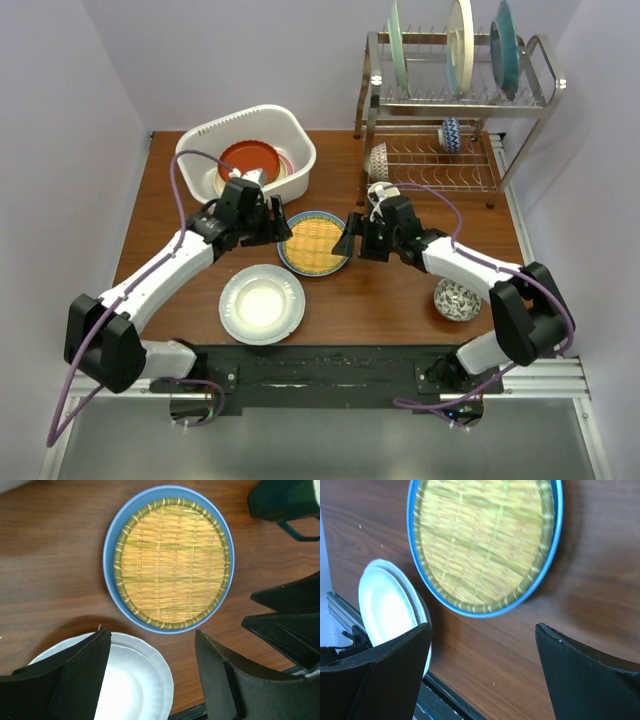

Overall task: Place the plates into the plastic bin on the countertop
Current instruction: Pick up the plate at the center of the board, then place the plate in the plastic bin.

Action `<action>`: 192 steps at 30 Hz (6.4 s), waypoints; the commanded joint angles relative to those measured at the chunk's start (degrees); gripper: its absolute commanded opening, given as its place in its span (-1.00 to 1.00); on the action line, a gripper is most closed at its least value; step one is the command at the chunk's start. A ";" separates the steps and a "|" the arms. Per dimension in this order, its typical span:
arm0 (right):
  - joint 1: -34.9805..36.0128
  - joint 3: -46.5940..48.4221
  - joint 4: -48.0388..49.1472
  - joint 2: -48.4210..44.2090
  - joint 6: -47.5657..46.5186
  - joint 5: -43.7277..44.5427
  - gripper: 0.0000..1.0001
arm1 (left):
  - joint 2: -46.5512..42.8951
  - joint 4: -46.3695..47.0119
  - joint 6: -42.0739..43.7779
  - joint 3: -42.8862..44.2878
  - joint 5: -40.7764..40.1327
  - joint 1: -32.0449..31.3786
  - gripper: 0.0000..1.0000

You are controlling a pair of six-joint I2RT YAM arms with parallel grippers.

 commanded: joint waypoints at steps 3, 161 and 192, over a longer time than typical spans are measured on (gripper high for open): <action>-0.20 5.33 2.22 4.36 0.98 -1.48 0.72 | 5.55 6.66 -3.01 -0.88 -0.29 -3.29 0.44; 0.41 -15.84 0.82 -13.30 -3.59 -9.04 0.97 | 10.92 3.76 -7.31 25.66 20.53 27.20 -1.00; 0.32 -16.46 0.65 -11.28 -4.91 -8.25 0.98 | 25.87 12.12 -15.05 31.53 21.50 33.79 -1.00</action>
